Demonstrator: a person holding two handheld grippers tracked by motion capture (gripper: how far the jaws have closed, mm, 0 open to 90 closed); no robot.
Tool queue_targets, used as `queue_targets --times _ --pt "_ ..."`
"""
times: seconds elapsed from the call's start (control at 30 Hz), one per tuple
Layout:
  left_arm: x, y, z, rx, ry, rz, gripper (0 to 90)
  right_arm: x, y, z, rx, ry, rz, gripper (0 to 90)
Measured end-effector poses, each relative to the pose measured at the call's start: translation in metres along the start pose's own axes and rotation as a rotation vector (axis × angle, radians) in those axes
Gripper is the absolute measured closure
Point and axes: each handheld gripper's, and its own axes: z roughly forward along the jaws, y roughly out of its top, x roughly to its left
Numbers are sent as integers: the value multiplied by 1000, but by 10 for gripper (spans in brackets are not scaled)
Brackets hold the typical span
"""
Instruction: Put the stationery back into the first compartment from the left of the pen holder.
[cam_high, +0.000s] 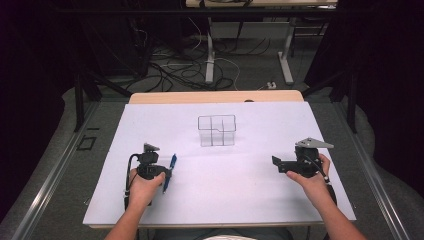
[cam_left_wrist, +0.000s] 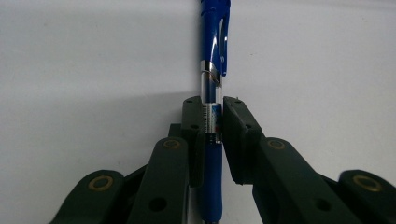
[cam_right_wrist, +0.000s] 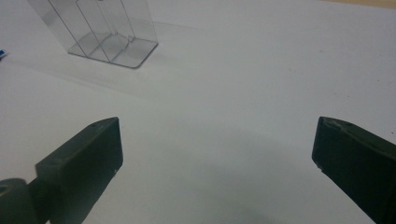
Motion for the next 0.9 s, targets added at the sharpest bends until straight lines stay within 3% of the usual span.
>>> queue_targets --times 0.23,0.3,0.33,0.4,0.77,0.9 --pt "2 2 -7 -8 -26 23 792 1 0 0 -2 1 -15 20" --pt "2 3 -9 -12 -50 23 793 1 0 0 0 2 -23 21" --pt "3 3 -11 -7 -41 49 793 2 0 0 0 0 -33 21" --pt "1 3 -13 -15 -54 42 792 3 0 0 3 3 -36 22" --pt "-9 5 -26 -39 -87 140 792 3 0 0 5 4 -58 29" --pt "-12 4 -29 -51 -99 153 792 4 0 0 2 11 -67 34"
